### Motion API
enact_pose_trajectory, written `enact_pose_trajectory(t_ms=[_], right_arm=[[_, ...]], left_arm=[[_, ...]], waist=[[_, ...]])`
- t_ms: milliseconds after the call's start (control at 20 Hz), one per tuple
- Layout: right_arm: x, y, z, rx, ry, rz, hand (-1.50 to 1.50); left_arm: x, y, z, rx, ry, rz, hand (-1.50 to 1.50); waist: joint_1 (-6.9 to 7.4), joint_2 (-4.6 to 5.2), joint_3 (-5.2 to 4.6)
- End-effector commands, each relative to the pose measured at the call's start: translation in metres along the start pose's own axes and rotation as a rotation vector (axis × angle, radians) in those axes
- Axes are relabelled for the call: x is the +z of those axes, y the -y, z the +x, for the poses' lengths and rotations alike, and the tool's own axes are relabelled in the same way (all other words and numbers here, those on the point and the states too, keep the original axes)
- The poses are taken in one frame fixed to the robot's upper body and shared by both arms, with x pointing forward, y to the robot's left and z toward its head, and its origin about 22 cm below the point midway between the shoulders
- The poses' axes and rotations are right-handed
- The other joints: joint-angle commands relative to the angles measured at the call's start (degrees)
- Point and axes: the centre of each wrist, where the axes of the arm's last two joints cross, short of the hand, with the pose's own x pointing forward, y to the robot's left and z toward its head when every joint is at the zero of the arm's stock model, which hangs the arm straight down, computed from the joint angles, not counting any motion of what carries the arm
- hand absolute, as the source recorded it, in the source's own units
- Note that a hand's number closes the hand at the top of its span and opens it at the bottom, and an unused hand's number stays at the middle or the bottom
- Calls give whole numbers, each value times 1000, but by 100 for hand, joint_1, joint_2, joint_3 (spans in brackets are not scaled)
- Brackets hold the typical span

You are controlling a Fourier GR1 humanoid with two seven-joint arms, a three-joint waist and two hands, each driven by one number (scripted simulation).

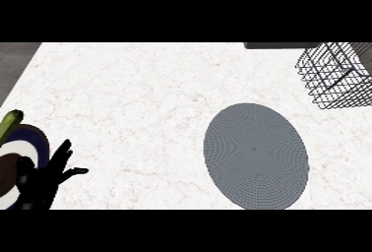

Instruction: Pick the bell pepper from the placemat and place it in the basket

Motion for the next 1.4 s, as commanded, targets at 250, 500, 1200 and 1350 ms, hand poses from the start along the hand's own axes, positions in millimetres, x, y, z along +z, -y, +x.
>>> enact_pose_trajectory(t_ms=[250, 500, 1200, 1350], right_arm=[[-45, 22, -26, 93, -61, -16, 150], [-77, 13, -52, 91, -71, -6, 150], [-99, -13, -148, -140, -153, 11, 150], [-96, 3, -159, -154, -149, -10, 150]], left_arm=[[-8, 35, -20, 27, -66, -81, 0], [-14, 36, 3, 8, -45, -109, 0], [-20, 33, -9, -22, -51, -78, 0], [-11, 37, -25, 7, -58, -111, 0]], waist=[[41, 94, -86], [127, 126, -81], [130, 136, -77], [105, 119, -79]])
